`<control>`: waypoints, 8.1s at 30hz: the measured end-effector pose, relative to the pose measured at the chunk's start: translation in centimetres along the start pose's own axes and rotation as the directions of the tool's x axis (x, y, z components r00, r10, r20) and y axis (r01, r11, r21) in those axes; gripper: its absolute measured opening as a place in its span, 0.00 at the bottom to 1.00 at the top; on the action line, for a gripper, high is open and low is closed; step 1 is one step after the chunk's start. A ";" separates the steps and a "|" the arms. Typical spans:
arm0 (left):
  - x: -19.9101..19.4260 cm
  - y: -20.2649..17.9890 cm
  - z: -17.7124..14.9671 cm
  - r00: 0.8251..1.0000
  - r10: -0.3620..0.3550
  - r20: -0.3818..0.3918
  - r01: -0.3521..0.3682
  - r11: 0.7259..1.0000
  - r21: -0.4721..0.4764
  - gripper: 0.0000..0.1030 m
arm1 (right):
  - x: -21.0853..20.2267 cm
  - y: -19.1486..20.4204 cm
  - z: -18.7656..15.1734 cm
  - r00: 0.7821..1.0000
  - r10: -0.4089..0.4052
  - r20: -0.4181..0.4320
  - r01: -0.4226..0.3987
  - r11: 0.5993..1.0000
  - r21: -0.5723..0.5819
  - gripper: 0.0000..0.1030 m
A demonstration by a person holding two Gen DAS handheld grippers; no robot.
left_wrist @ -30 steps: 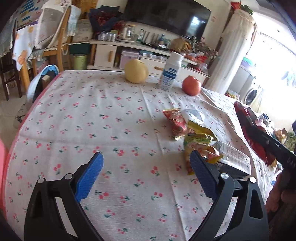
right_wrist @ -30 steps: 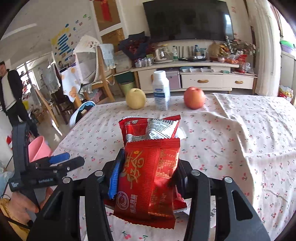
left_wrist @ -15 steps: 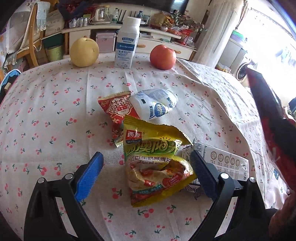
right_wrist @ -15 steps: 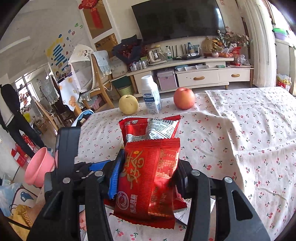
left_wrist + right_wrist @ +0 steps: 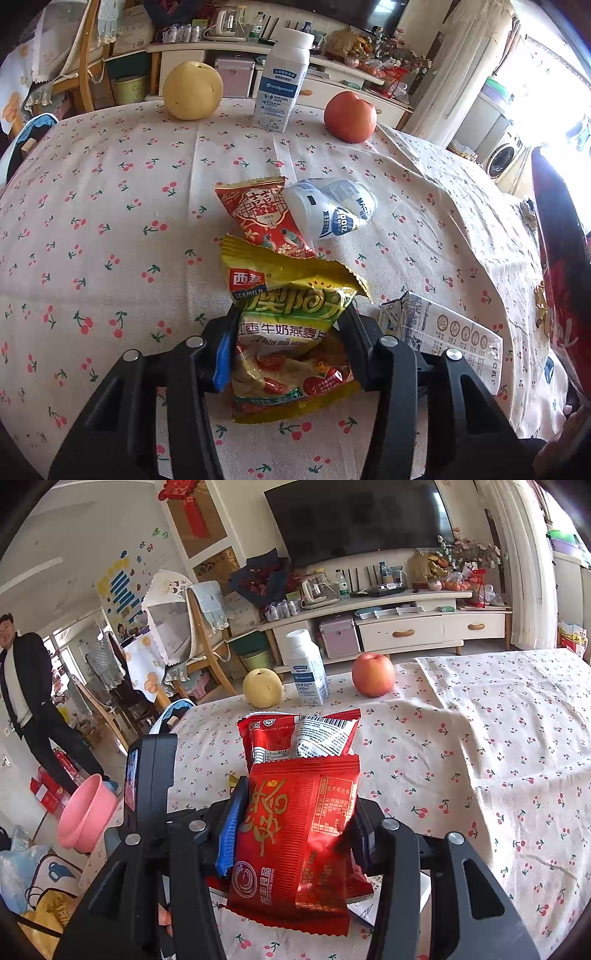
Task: Collect trash
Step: 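Hold the red bag in the right tool while the left tool grasps the yellow snack bag, then carry both snack bags toward the pink bucket, then open both tools over the pink bucket to drop the snack bags, then move both tools back over the table, then grasp the white plastic yogurt bottle with the left tool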
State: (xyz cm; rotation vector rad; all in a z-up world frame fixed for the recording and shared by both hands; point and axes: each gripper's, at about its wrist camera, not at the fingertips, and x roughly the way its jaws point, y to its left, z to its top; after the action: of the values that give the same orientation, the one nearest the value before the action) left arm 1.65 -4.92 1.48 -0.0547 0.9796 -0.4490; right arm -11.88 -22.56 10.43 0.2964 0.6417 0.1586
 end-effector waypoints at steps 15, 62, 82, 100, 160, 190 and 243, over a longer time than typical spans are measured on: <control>-7.0 4.6 -3.6 0.998 0.040 0.053 -0.038 0.998 -0.043 0.39 | 2.5 2.4 -1.4 0.994 0.074 -0.083 -0.076 0.997 -0.015 0.48; -19.7 20.3 -4.0 0.900 0.302 0.316 -0.170 0.908 -0.383 0.39 | 8.4 14.3 -4.2 0.956 0.172 -0.237 -0.201 0.974 -0.101 0.48; -27.5 33.6 -6.7 0.763 0.576 0.292 -0.227 0.663 -0.713 0.39 | 13.8 34.5 -2.1 0.861 0.394 -0.321 -0.471 0.856 -0.212 0.48; -28.5 40.6 -9.5 0.761 0.626 0.168 -0.190 0.463 -0.866 0.39 | 19.7 44.5 -5.6 0.778 0.424 -0.464 -0.564 0.797 -0.217 0.52; -21.2 24.3 -2.6 0.691 0.672 0.267 -0.577 0.735 -0.355 0.96 | 6.7 22.5 -6.4 0.996 0.090 0.013 -0.070 0.857 -0.511 0.93; -16.2 12.0 -3.2 0.818 0.458 0.348 -0.448 0.887 -0.113 0.96 | 0.2 13.6 -3.6 0.984 -0.029 0.178 0.110 0.879 -0.465 0.93; 8.2 -6.4 7.1 0.993 0.119 0.020 -0.111 0.829 0.548 0.63 | -0.1 -4.3 -0.8 0.983 -0.094 -0.157 0.100 0.995 0.029 0.93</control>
State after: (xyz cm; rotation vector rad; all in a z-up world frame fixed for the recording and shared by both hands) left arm 9.13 -15.02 0.55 0.5291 0.8312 -0.6061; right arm -12.16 -26.48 8.52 0.2895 0.8129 0.0768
